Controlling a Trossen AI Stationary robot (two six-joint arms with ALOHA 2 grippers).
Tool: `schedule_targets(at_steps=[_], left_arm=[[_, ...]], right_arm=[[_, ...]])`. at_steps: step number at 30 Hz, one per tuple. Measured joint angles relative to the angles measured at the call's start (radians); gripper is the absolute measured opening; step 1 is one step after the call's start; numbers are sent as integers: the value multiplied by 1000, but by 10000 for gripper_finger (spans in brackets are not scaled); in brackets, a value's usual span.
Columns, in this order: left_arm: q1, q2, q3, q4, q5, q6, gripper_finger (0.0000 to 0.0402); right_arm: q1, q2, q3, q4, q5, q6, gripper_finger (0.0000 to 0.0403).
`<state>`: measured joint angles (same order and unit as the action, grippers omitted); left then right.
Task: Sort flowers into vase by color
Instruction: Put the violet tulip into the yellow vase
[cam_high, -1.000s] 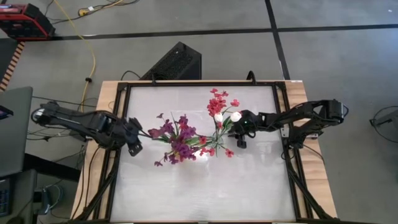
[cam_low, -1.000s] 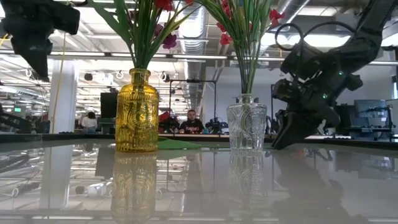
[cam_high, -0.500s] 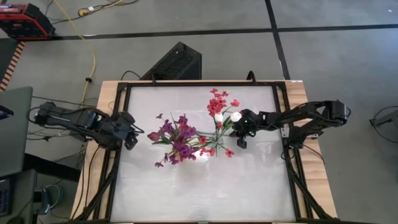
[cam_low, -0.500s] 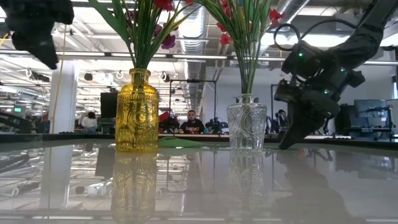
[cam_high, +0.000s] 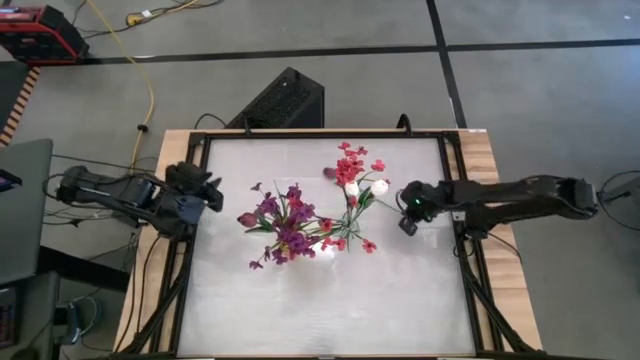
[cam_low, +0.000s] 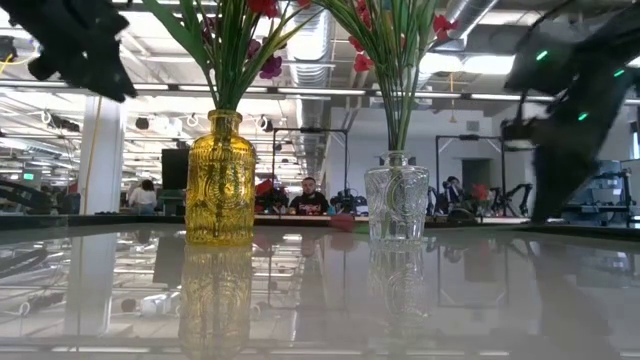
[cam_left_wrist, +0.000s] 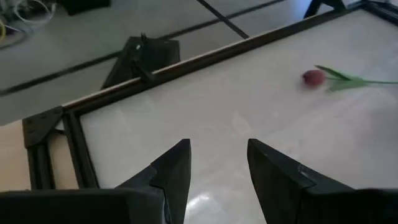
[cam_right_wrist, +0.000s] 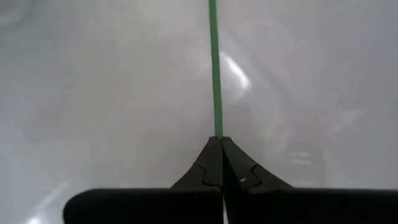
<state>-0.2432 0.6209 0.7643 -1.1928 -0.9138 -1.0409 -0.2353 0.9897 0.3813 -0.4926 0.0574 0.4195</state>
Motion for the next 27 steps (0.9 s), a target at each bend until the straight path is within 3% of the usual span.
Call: schedule_targets(at_steps=[5, 13, 16, 21, 25, 27], left_arm=[[0, 0, -109, 78, -6, 8, 146], [0, 0, -205, 178, 41, 44, 146], [0, 0, -215, 197, 46, 65, 146], [0, 0, -215, 254, 45, 119, 146], [0, 0, -215, 300, 44, 157, 146], [0, 0, -215, 313, 44, 165, 146]], right_arm=[[259, -124, 0, -86, 15, 297, 17], [791, -153, 2, -85, 290, 814, 17], [988, -125, 3, -83, 500, 1027, 17], [1239, -33, 3, -34, 997, 1294, 17], [1311, 44, 3, 29, 1367, 1350, 17], [1315, 65, 4, 44, 1489, 1344, 17]])
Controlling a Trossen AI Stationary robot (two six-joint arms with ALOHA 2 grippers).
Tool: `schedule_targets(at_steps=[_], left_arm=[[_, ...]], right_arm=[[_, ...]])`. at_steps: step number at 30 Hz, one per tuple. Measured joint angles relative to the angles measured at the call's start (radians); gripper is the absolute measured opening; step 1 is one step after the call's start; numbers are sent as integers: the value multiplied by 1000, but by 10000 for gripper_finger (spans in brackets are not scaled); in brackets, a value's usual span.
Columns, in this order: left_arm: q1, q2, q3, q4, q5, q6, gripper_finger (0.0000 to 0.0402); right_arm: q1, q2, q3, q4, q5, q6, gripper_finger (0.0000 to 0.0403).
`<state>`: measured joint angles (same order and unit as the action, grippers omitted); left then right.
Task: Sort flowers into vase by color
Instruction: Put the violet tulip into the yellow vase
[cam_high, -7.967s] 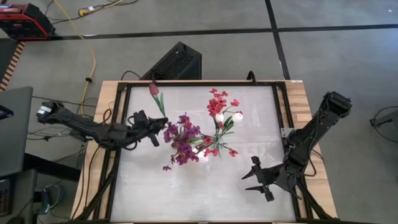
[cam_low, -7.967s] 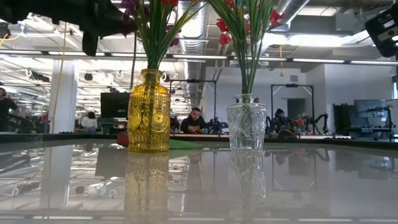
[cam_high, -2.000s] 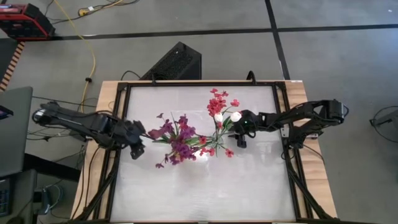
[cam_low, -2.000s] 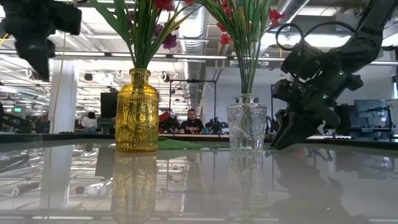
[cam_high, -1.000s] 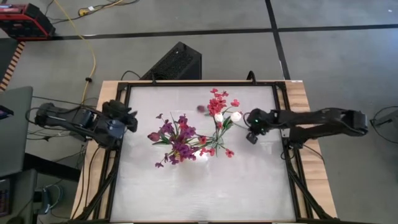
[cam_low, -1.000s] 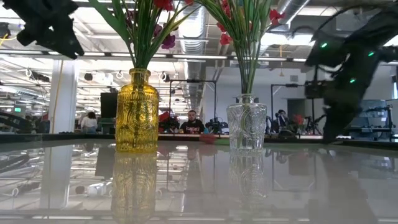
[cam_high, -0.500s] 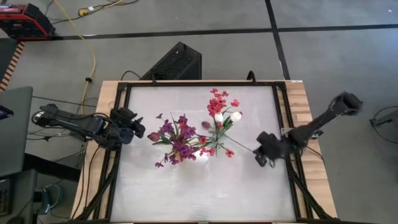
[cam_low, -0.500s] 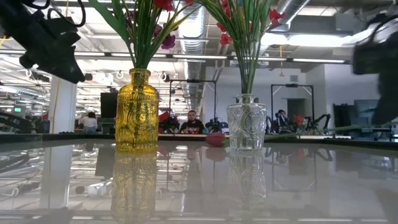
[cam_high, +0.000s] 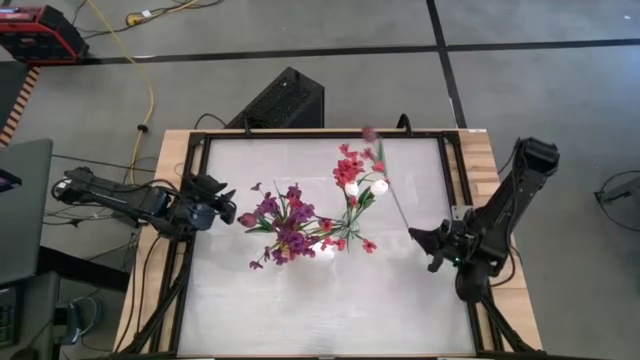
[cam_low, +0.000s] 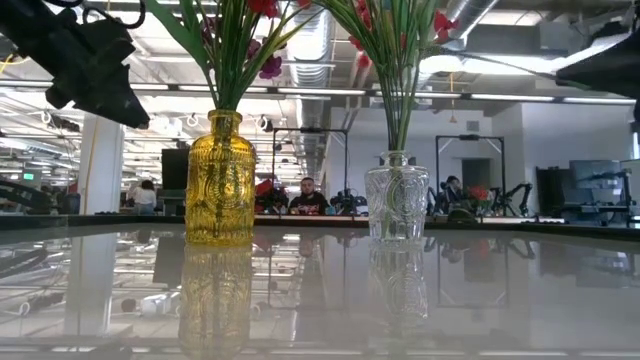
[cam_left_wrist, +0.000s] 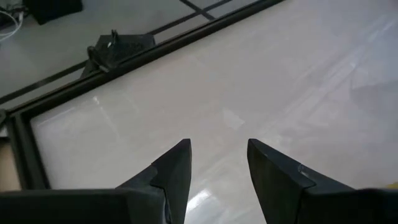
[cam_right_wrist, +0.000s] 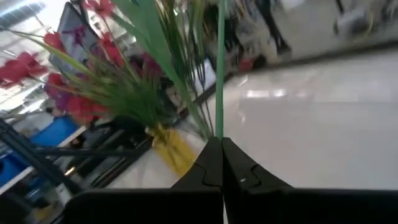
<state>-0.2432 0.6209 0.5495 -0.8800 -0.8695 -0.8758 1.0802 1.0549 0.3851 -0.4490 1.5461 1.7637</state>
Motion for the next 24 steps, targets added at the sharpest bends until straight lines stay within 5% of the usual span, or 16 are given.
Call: schedule_targets(at_steps=[8, 24], left_arm=[[0, 0, 0, 20, 31, -9, 146], [0, 0, 0, 24, 23, -34, 146]], right_arm=[[-72, 12, 77, 103, 24, -392, 18], [-216, 11, 595, 108, 28, -1525, 18]])
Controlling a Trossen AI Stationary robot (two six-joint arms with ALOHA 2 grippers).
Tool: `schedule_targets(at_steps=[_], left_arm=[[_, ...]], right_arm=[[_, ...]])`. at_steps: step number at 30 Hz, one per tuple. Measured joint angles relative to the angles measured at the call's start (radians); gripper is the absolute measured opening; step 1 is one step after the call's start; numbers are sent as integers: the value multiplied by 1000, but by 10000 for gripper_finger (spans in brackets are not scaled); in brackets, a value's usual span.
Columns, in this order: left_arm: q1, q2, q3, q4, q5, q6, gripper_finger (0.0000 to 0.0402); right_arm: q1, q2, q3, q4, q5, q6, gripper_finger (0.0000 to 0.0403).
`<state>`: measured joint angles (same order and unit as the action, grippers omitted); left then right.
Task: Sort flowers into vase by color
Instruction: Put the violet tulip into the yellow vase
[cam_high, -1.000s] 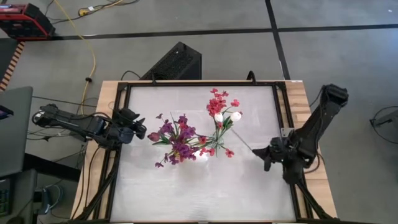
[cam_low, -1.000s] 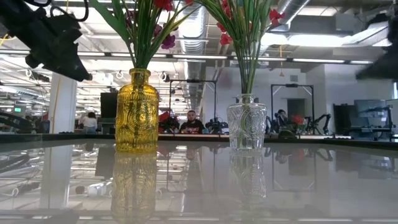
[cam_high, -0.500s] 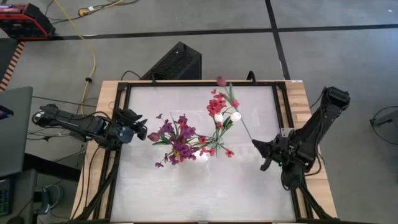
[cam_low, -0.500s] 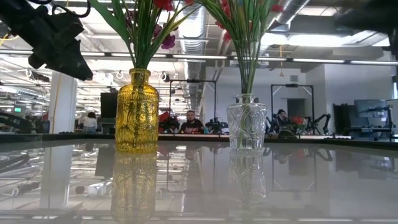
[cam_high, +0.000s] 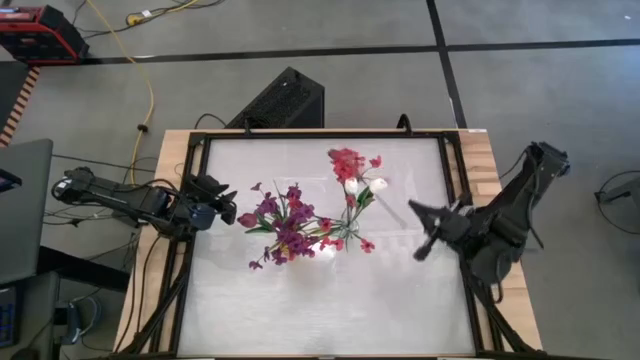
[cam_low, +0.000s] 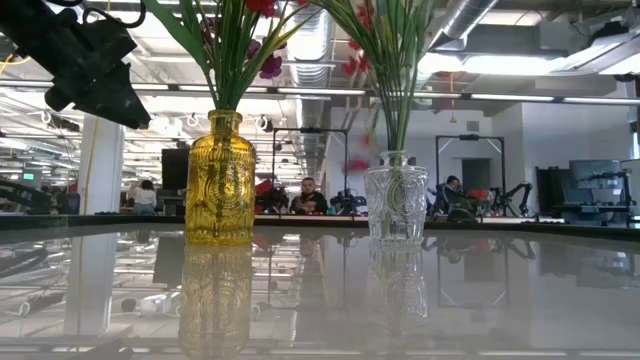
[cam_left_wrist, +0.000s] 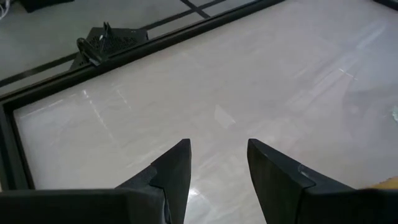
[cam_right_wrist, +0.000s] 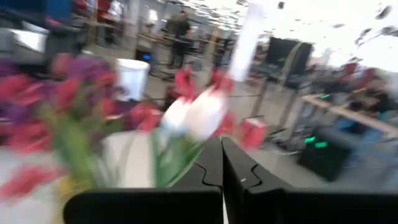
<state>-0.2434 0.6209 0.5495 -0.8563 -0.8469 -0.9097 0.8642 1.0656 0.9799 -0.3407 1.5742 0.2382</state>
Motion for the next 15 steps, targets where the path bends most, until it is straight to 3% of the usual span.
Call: schedule_targets(at_steps=[4, 6, 8, 10, 12, 15], left_arm=[[0, 0, 0, 3, 11, -20, 146], [0, 1, 0, 4, 32, -27, 146], [0, 1, 0, 7, 59, -29, 146], [0, 1, 0, 8, 86, -30, 146], [-7, 1, 0, 11, 102, -28, 146], [-25, 1, 0, 10, 84, -8, 146]], right_arm=[[-106, -6, 102, -1, 0, -187, 18], [-151, -20, 120, -3, -23, -210, 18], [-187, -43, 117, -57, -114, -165, 18], [-211, -80, 96, -246, -247, 36, 18], [-226, -120, 67, -519, -349, 358, 18], [-223, -176, -15, -921, -402, 872, 18]])
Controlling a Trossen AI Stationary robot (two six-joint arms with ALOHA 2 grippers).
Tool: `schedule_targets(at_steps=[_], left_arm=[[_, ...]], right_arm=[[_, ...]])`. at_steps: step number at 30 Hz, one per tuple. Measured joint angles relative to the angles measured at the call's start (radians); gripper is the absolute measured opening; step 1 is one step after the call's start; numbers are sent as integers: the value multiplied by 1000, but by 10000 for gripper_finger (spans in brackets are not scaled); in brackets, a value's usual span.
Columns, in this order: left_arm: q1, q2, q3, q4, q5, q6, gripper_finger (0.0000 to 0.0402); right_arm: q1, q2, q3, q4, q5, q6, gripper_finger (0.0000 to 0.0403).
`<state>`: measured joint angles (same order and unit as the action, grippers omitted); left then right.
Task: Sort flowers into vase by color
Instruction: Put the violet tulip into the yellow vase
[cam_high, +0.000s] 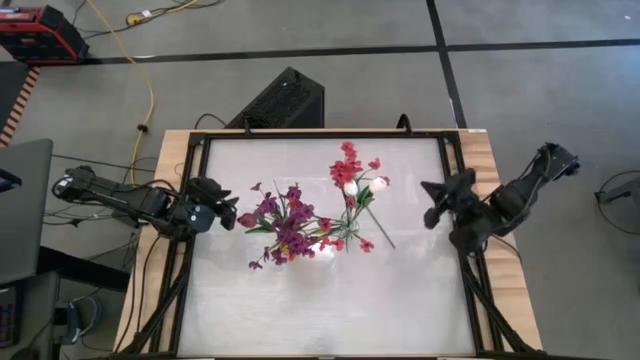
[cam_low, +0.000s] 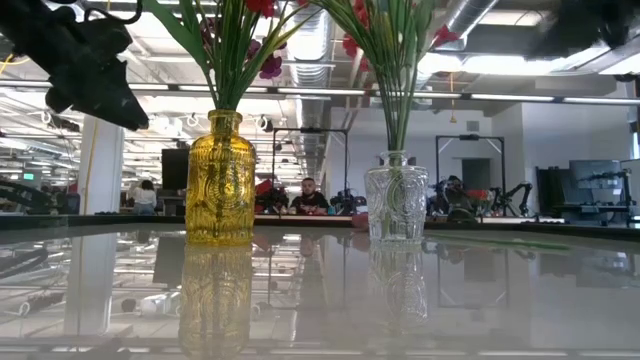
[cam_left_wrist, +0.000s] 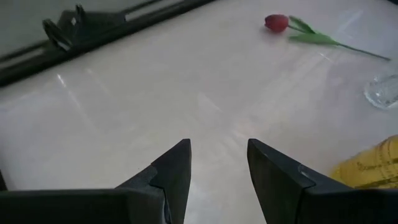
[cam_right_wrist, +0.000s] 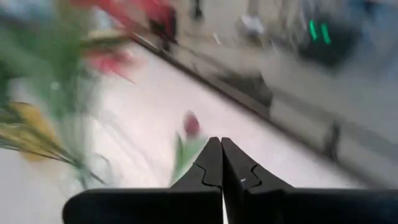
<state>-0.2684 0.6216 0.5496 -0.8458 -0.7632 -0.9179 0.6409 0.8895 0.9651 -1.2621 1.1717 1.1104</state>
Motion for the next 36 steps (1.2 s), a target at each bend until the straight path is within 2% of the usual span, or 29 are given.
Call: schedule_targets(at_steps=[2, 3, 7, 10, 19, 24, 28, 32, 36], left_arm=[[-5, 0, 0, 0, -35, 9, 146], [-6, 0, 0, 0, -53, 13, 146], [-6, 0, 0, 0, -80, 16, 146], [-6, 0, 0, 1, -80, 10, 146], [-6, 0, 0, 11, -70, -31, 146], [-6, 0, 0, 19, -42, -37, 146], [-5, 0, 0, 25, -34, -37, 146], [-5, 0, 0, 26, -34, -37, 146], [-5, 0, 0, 26, -34, -36, 146]], right_arm=[[9, -30, -80, -112, -56, 240, 19], [13, -41, -125, -122, -78, 300, 22], [8, -62, -296, 49, -141, 344, 35], [-31, -64, -401, 262, -196, 241, 39], [-294, -39, -655, 992, -546, -238, 55], [-424, 49, -690, 1157, -633, -356, 91], [-489, 146, -691, 1286, -678, -432, 139], [-548, 254, -691, 1407, -701, -442, 188], [-607, 370, -691, 1505, -758, -461, 218]])
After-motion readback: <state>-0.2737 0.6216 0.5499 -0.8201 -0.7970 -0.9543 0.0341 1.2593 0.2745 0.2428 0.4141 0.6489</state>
